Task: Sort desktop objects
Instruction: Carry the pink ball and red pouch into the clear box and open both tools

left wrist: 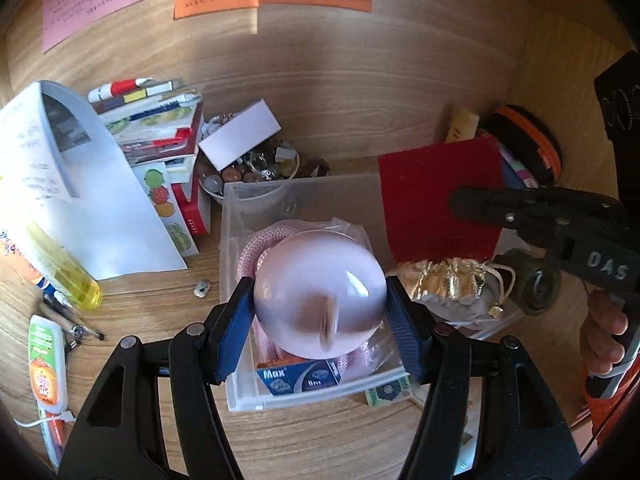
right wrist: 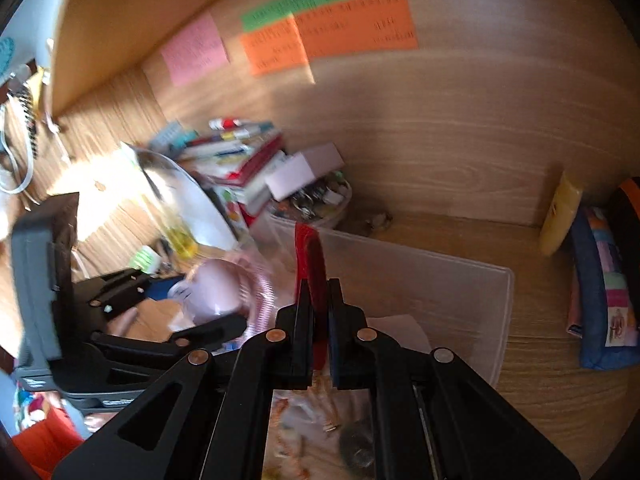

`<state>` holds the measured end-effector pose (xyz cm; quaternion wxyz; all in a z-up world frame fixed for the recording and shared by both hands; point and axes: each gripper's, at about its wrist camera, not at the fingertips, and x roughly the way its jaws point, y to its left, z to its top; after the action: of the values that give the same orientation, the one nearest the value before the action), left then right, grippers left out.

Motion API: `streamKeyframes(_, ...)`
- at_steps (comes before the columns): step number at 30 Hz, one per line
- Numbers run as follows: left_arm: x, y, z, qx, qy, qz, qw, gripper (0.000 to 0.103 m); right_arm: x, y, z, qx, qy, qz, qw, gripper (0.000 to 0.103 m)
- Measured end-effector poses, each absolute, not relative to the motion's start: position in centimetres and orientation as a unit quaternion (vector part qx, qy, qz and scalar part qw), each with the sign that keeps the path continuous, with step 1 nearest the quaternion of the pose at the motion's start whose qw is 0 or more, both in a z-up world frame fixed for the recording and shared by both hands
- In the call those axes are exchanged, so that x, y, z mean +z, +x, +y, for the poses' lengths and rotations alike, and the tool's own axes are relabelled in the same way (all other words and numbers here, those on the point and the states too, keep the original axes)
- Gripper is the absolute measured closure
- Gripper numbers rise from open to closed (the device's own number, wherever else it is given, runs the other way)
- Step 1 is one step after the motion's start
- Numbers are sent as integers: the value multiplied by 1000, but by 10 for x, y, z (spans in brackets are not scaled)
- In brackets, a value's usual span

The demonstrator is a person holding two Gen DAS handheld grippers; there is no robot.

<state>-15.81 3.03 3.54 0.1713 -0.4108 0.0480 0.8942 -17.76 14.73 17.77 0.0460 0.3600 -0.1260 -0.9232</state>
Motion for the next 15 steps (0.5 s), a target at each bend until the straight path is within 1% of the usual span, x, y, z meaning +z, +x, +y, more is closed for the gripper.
streamKeyframes(6,30,-165,33,896,-409,58,164,40,155,-196,148,-918,385,-95,11,97)
streamKeyframes(9,21,-171,31,892,-420,56,160,40,145,-202,143,-915,397,-75,-2,94)
streamKeyframes(13,19,-165,28,892,-418,62,159,40,143,-202,132,-920,391,-36,-18,94)
streamKeyframes(15,18,-162,32,893,-416,77,155,40,143,-201,127,-921,389,-19,-28,94)
